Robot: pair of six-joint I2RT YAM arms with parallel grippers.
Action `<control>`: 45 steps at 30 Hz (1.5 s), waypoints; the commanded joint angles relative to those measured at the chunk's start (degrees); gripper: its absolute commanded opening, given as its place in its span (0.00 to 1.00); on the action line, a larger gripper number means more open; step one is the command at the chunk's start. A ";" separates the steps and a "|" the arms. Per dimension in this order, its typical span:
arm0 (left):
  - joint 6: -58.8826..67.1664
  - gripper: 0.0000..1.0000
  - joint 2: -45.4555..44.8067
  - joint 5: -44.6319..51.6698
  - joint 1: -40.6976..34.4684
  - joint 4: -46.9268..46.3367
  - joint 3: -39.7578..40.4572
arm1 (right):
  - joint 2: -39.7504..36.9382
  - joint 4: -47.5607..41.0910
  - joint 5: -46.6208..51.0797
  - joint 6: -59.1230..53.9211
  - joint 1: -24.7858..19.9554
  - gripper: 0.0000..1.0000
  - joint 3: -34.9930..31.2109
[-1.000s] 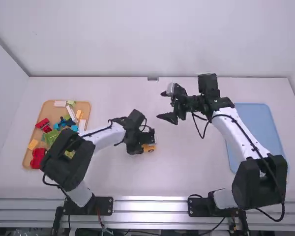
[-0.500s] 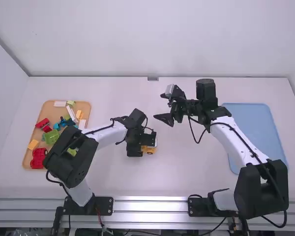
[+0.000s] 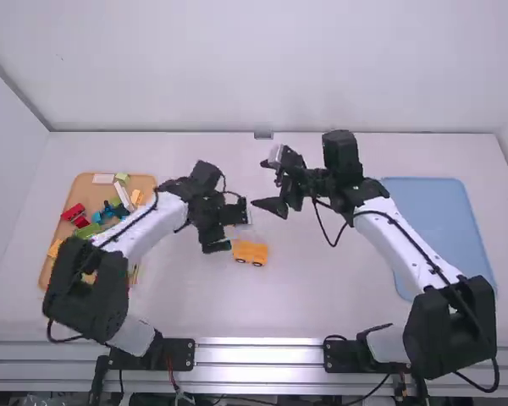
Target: Assemble lego blocks to make yellow taxi
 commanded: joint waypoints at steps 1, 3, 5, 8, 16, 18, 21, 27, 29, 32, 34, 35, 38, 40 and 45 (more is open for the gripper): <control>-11.80 0.99 -4.90 1.64 6.93 0.94 0.81 | 0.61 0.11 1.36 -2.08 2.47 0.99 3.78; -23.58 0.99 -7.93 1.09 11.93 2.67 0.81 | 2.58 1.03 1.25 -1.40 4.31 0.99 5.27; -35.82 0.99 -10.58 1.27 16.48 4.02 0.81 | 5.38 3.41 1.29 1.95 6.10 0.99 6.86; -52.09 0.99 -14.05 -1.92 21.97 3.61 0.72 | 11.04 5.42 1.27 5.20 8.44 0.99 10.58; -91.30 0.99 -20.02 -37.51 28.52 -6.27 0.70 | 16.50 -9.79 1.33 -4.50 10.64 0.99 22.05; -101.44 0.99 -21.44 -41.62 30.08 -9.90 0.70 | 16.52 -11.37 2.05 -6.16 10.82 0.99 23.23; -105.39 0.99 -22.60 -44.37 32.98 -12.44 0.70 | 16.50 -11.50 4.04 -6.16 10.62 0.99 23.69; -108.34 0.99 -22.69 -40.37 46.27 -12.63 0.70 | 16.46 -11.96 4.70 -6.14 9.11 0.99 23.69; -105.53 0.99 -22.05 -33.24 52.87 -11.58 0.70 | 16.46 -11.93 4.72 -6.21 8.76 0.98 23.69; -99.12 0.99 -21.44 -24.76 56.61 -9.44 0.70 | 16.46 -11.67 4.76 -6.19 8.76 0.99 23.69; -91.69 0.99 -21.20 -17.75 57.48 -7.72 1.05 | 16.46 -11.45 4.72 -6.16 8.81 0.99 23.69; -90.27 0.99 -20.92 -16.31 57.24 -7.98 1.55 | 16.46 -11.30 4.72 -6.12 8.94 0.99 23.69; -88.61 0.99 -18.71 -16.61 55.60 -11.17 4.48 | 16.46 -11.45 4.42 -6.16 9.05 0.98 23.69; -88.63 0.99 -15.58 -20.02 53.57 -14.60 8.09 | 16.46 -11.67 4.55 -6.19 9.70 0.99 23.69; -82.99 0.99 -7.06 -20.92 48.70 -18.60 16.94 | 16.46 -11.91 4.50 -6.38 10.05 0.99 23.69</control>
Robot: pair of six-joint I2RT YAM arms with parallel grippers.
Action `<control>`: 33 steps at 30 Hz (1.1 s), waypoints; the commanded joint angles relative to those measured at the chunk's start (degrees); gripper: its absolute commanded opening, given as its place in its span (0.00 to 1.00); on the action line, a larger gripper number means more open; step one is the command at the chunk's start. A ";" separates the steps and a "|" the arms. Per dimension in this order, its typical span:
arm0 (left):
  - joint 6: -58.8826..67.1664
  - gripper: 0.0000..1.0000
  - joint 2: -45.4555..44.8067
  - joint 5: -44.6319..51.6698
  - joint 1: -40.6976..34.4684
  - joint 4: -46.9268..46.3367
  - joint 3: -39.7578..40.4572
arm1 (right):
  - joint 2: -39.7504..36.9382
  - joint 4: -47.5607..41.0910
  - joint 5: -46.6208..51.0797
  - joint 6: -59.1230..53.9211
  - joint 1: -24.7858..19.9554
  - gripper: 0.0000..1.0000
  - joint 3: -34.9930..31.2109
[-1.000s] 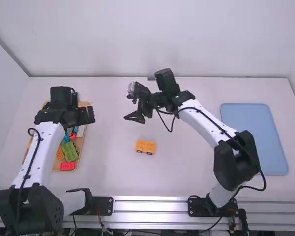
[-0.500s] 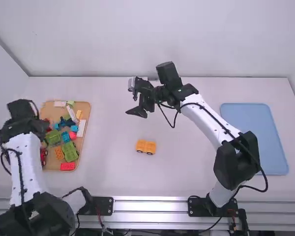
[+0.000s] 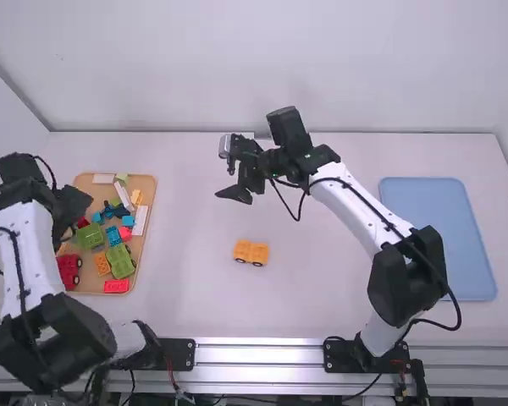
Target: Assemble lego blocks to make yellow taxi
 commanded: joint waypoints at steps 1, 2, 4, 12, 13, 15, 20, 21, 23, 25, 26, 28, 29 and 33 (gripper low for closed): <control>6.19 0.99 5.18 -1.05 -2.99 -1.75 5.46 | -0.92 -0.15 -0.57 0.04 0.17 0.99 1.14; 6.99 0.99 7.65 -2.82 -4.09 -3.23 7.93 | -0.92 -0.15 -0.55 0.09 0.31 0.99 1.14; 4.15 0.99 12.35 -7.28 -5.03 -6.88 12.59 | -0.92 -0.20 -0.50 0.07 0.70 0.99 1.14; 2.27 0.99 27.93 -5.81 3.69 -15.74 26.43 | -0.92 -1.29 -0.50 0.07 0.31 0.99 1.14; 3.08 0.99 29.38 -4.15 5.51 -15.87 27.19 | -0.92 -1.29 -0.52 0.07 -0.02 0.98 1.14; 4.15 0.99 31.32 -0.46 8.92 -15.32 27.78 | -0.92 -1.29 -0.50 0.07 -0.42 0.99 1.14; 5.60 0.99 33.83 2.60 14.86 -12.33 27.06 | -0.92 -1.07 -0.48 0.02 -0.44 0.98 1.14; 6.67 0.99 34.16 2.73 15.85 -11.67 26.67 | -0.92 -0.79 -0.48 0.02 -0.90 0.99 1.14; 8.15 0.99 34.75 2.12 16.37 -10.80 26.64 | -0.92 -0.59 -0.48 0.02 -1.16 0.99 1.14; 8.66 0.99 35.71 2.19 16.68 -9.46 26.71 | -0.92 -0.61 -0.50 0.00 -1.05 0.99 1.14; 8.63 0.99 36.30 2.14 16.65 -9.11 26.77 | -0.92 -0.61 -0.50 0.07 -1.09 0.98 1.14; 10.47 0.99 37.59 2.34 16.37 -8.68 26.77 | -0.92 -0.72 -0.50 0.04 -1.38 0.99 1.14; 11.93 0.99 38.88 2.32 16.26 -8.04 26.77 | -0.92 -0.83 -0.52 0.07 -1.92 0.98 1.14; 14.08 0.99 41.66 2.19 16.28 -7.58 27.04 | -0.92 -1.16 -0.52 0.07 -2.14 0.99 1.09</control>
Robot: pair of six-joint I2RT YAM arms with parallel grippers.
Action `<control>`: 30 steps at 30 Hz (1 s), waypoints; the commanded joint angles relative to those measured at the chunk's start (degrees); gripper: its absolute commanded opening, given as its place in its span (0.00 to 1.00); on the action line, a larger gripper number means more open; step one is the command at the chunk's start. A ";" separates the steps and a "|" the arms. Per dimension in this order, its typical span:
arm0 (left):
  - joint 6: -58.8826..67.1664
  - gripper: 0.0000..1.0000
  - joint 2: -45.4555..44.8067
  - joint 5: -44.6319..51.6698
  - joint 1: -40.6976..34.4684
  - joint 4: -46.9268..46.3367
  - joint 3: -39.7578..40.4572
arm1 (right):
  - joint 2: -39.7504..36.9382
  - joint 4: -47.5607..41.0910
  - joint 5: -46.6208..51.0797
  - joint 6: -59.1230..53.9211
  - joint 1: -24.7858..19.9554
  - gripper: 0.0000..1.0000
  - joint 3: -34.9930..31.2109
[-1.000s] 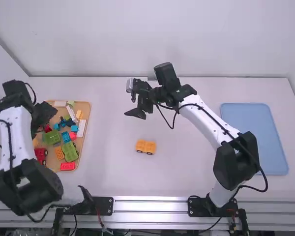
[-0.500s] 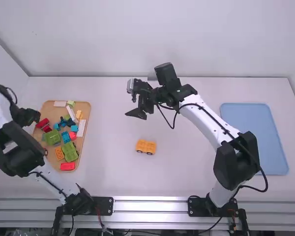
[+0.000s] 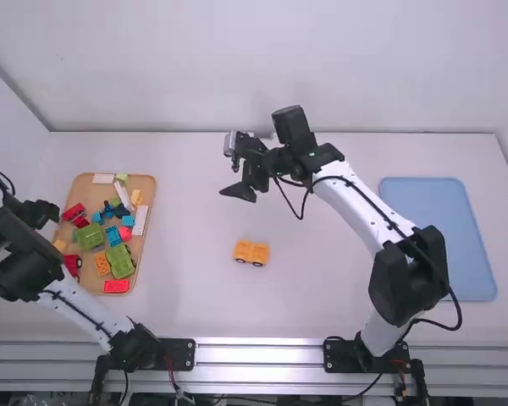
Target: Assemble lego blocks to make yellow taxi
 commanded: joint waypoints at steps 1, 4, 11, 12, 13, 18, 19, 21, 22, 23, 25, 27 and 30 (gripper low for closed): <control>3.30 0.99 2.58 0.46 -0.31 -0.61 0.76 | -0.92 -0.33 -0.57 0.15 -0.26 0.98 1.11; 8.74 0.99 3.63 0.59 -0.11 -0.57 1.29 | -0.92 -0.92 -0.52 0.15 -0.83 0.99 1.11; 31.26 1.00 3.63 -5.88 -0.09 0.87 -0.02 | -0.96 -0.92 -0.50 0.17 -1.29 0.98 1.11; 33.16 0.98 3.63 -6.99 -0.09 1.81 -0.24 | -0.96 -0.92 -0.55 0.20 -1.70 0.99 1.11; 34.91 0.98 3.63 -7.17 -0.09 2.56 -0.24 | -0.96 -0.92 -0.57 0.20 -1.77 0.99 1.11; 68.98 0.95 3.65 1.70 -0.09 2.80 -0.24 | -0.96 -0.94 -0.48 0.42 -1.79 0.99 1.11; 73.94 0.90 3.65 2.10 -0.09 2.45 -0.24 | -0.96 -0.94 -0.48 0.42 -1.90 0.99 1.11; 82.23 0.81 3.63 2.54 -0.09 2.08 -0.24 | -0.96 -0.96 -0.50 0.35 -2.45 0.99 1.11; 84.56 0.82 3.63 2.51 -0.09 1.79 -0.24 | -0.96 -0.92 -0.52 0.17 -2.54 0.98 1.11; 87.23 0.84 3.65 2.16 0.28 1.27 -0.24 | -0.96 -0.72 -0.52 0.17 -2.54 0.98 1.11; 89.20 0.84 3.65 1.86 0.59 1.27 -0.17 | -0.96 -0.42 -0.55 0.15 -2.45 0.98 1.11; 92.63 0.82 3.65 2.14 1.20 0.94 -0.24 | -0.96 0.20 -0.50 0.20 -2.67 0.99 1.11; 93.79 0.79 3.69 1.44 2.01 0.98 -0.24 | -0.96 0.70 -0.50 0.20 -2.34 0.98 1.11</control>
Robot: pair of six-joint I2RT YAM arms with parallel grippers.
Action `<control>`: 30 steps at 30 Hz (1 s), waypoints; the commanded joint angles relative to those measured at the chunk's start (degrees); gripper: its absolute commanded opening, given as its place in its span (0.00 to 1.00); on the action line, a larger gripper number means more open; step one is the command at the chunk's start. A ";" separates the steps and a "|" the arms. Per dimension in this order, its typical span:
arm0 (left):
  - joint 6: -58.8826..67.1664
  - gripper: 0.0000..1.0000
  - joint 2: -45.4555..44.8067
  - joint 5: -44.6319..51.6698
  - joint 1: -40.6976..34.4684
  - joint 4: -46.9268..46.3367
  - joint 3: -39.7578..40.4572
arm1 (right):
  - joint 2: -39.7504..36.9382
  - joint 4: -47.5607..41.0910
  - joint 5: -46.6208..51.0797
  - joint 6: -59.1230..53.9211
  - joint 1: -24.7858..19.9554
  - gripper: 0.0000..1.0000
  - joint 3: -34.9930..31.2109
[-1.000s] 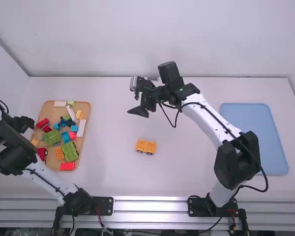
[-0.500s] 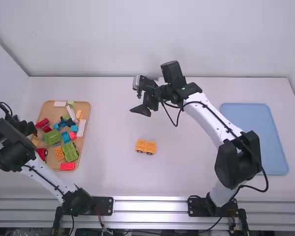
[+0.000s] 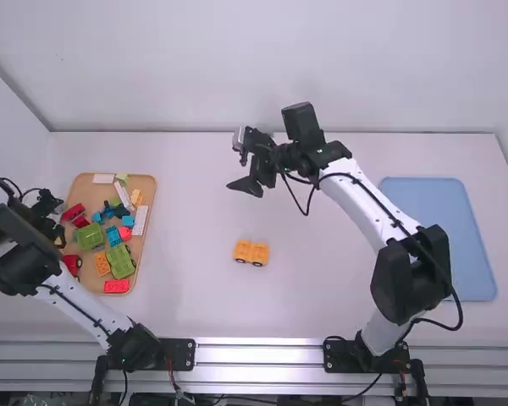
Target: Assemble lego blocks to make yellow taxi
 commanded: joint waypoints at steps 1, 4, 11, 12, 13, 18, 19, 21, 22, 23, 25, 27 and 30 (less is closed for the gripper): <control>6.49 0.77 -0.09 0.42 1.40 -0.33 -0.13 | -0.96 0.31 -0.46 0.09 0.35 0.99 1.11; 6.49 0.73 -0.09 1.09 2.43 -0.24 -0.15 | -0.96 0.72 -0.48 0.04 0.76 0.99 1.11; 8.57 0.57 -0.09 4.44 2.49 -0.37 -0.15 | -0.96 1.68 1.11 0.28 1.14 0.99 1.11; 8.39 0.55 -0.07 4.46 2.51 -0.46 -0.15 | -0.96 1.66 1.03 0.26 1.16 0.98 1.11; 8.41 0.53 0.02 4.50 2.51 -0.46 -0.20 | -0.96 1.62 1.01 0.31 0.96 0.98 1.11; 7.28 0.55 0.87 5.99 2.49 1.60 -1.27 | -0.96 1.05 1.03 0.26 0.74 0.99 1.09; 7.32 0.55 0.92 5.97 2.49 1.57 -1.38 | -0.96 0.94 1.03 0.22 0.74 0.99 1.07; 7.32 0.55 0.98 5.90 2.51 1.99 -2.64 | -0.96 0.28 1.07 0.04 0.46 0.99 1.07; 7.32 0.54 0.98 5.79 2.51 2.32 -3.19 | -0.96 0.24 1.07 0.02 0.13 0.99 1.07; 7.32 0.54 0.98 5.77 2.51 2.51 -3.52 | -0.96 0.15 1.03 0.02 0.04 0.98 1.07; 7.30 0.50 0.98 5.46 2.49 3.78 -4.98 | -0.96 0.09 1.01 0.04 -0.04 0.99 1.07; 7.26 0.47 0.98 5.05 2.51 4.66 -5.73 | -0.96 0.04 1.03 0.04 0.00 0.98 1.07; 5.03 0.44 0.98 3.67 2.54 6.58 -6.71 | -0.96 -0.15 1.01 0.07 -0.39 0.98 1.07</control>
